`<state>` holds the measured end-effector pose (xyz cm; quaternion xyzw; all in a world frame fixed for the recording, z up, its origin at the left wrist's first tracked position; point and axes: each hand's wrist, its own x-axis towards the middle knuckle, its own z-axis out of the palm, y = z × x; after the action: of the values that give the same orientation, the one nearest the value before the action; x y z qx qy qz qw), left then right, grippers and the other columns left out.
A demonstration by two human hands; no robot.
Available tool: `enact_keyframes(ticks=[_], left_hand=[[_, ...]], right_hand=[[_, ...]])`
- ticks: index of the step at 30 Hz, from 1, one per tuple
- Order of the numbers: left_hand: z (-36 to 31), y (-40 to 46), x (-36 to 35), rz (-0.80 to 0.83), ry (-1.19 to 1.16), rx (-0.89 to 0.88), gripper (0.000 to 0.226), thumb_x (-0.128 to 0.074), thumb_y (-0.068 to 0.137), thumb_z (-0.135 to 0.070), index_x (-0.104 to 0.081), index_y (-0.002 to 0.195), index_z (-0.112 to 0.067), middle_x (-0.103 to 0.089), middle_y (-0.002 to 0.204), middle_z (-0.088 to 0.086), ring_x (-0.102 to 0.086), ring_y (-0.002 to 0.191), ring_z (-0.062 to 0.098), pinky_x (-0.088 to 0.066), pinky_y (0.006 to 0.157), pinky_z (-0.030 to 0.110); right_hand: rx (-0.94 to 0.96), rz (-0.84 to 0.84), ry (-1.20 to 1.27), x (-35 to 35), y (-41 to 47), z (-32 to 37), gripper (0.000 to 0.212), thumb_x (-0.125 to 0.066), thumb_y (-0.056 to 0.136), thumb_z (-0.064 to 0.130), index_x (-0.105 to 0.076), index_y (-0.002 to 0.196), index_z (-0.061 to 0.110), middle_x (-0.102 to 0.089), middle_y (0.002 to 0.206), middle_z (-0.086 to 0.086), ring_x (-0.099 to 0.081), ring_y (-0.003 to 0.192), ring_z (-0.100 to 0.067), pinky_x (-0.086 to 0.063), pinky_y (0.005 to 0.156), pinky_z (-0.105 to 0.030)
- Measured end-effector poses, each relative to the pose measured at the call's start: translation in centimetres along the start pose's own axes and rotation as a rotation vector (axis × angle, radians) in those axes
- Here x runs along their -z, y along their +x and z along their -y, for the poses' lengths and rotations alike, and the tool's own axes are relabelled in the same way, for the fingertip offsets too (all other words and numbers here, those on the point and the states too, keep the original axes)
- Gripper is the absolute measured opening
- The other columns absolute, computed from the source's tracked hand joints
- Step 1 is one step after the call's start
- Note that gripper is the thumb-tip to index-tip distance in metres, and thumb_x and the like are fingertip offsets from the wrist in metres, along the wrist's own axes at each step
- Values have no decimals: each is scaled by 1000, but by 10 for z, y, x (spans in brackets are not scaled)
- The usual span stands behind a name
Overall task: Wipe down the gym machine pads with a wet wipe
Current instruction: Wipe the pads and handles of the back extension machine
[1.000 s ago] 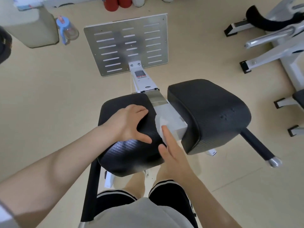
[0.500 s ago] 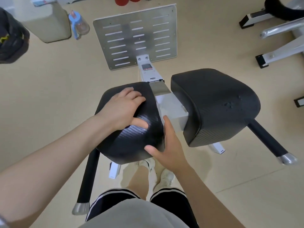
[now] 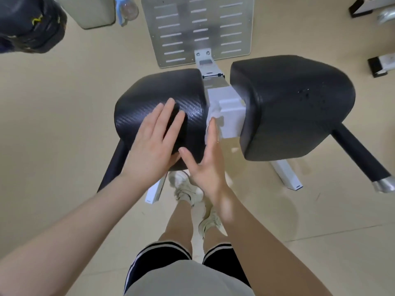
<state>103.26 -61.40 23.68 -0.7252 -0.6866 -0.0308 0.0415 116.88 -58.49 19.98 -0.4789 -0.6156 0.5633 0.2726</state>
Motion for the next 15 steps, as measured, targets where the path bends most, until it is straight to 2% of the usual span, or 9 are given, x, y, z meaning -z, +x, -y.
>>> enact_keyframes(ticks=[2,5,8,10,13,15], left_hand=[[-8,-15,-15,-3,126,3,83,-73,77,-24,-25,142,-5,-22,146,22,-25,132,38,-19,112,44],[-14,-25,-31,73,222,27,103,-79,68,-32,-12,143,-7,-15,146,20,-19,133,38,-1,114,42],[-17,-24,-37,73,282,57,108,-79,66,-33,-9,143,-7,-12,145,21,-15,133,39,3,113,43],[-19,-23,-37,77,293,78,107,-79,65,-33,-9,143,-6,-12,145,21,-15,133,39,2,113,44],[-18,-21,-36,67,304,79,109,-80,63,-32,-10,143,-7,-12,145,21,-16,133,38,2,114,43],[-17,-21,-38,55,293,66,109,-80,63,-31,-9,143,-7,-12,146,20,-16,133,38,3,114,43]], right_hand=[[-22,34,23,1,-8,-14,92,-60,83,39,2,147,16,-2,143,26,-9,135,11,-15,107,-5],[-130,102,15,2,-22,-49,93,-65,84,31,5,145,24,-9,145,18,-13,136,3,-14,102,1],[-256,163,34,7,-32,-74,89,-64,87,21,0,149,20,-13,152,12,-13,135,5,-11,97,7],[-274,165,52,11,-30,-69,84,-61,89,20,-3,149,17,-14,155,7,-12,132,10,-12,104,1],[-120,111,127,10,-16,-43,79,-58,88,12,-6,148,10,-17,149,12,-14,131,16,-16,110,-7],[-39,56,135,7,-7,-38,78,-55,84,10,-9,147,5,-21,149,5,-18,136,7,-18,111,-12]])
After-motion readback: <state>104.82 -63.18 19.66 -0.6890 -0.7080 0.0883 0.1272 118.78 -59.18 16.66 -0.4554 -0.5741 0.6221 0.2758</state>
